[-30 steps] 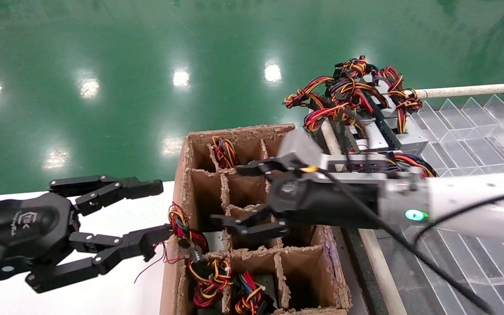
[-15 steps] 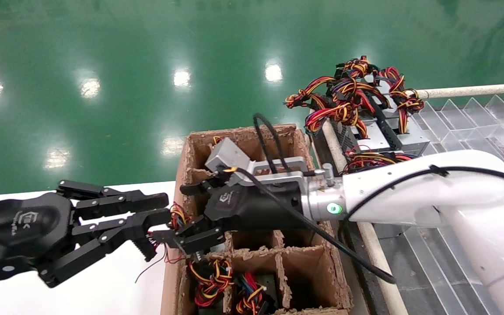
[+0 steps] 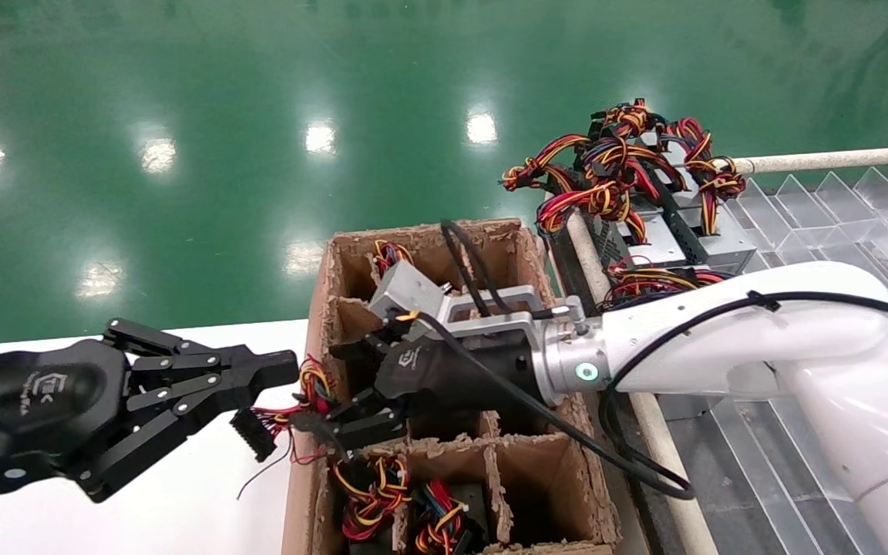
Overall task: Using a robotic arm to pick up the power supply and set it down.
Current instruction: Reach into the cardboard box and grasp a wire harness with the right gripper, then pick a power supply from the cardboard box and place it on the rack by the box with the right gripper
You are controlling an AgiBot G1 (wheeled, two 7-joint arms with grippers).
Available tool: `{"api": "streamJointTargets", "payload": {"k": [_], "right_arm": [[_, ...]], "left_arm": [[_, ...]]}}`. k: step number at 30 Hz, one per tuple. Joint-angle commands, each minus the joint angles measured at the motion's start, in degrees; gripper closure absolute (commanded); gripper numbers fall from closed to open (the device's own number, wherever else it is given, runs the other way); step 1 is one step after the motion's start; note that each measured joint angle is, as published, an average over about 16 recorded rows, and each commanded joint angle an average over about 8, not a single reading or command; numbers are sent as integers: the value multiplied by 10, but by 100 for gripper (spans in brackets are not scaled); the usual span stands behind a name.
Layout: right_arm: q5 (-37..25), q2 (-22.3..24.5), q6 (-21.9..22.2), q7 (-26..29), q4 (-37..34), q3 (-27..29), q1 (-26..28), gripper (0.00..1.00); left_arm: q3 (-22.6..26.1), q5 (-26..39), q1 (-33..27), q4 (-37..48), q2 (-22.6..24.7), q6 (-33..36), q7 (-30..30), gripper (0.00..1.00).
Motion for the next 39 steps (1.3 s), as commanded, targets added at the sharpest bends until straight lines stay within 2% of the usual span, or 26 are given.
{"api": "streamJointTargets", "payload": {"k": [1,9,29,34,39], "right_arm": [[-1,4,2,1,5,1,-2,100],[2,10,11,10,19,4,-12,100],[4,15,-13,41,17,-2,1,100],[10,27,-17,57,39,5,16,100],[21,58,-21,84,89,22,42,100]], "left_arm": [[0,0,0,0,0,0,0,100],[0,0,0,0,0,0,0,100],[0,0,0,0,0,0,0,100],[0,0,0,0,0,0,0,100],[0,0,0,0,0,0,0,100]]}}
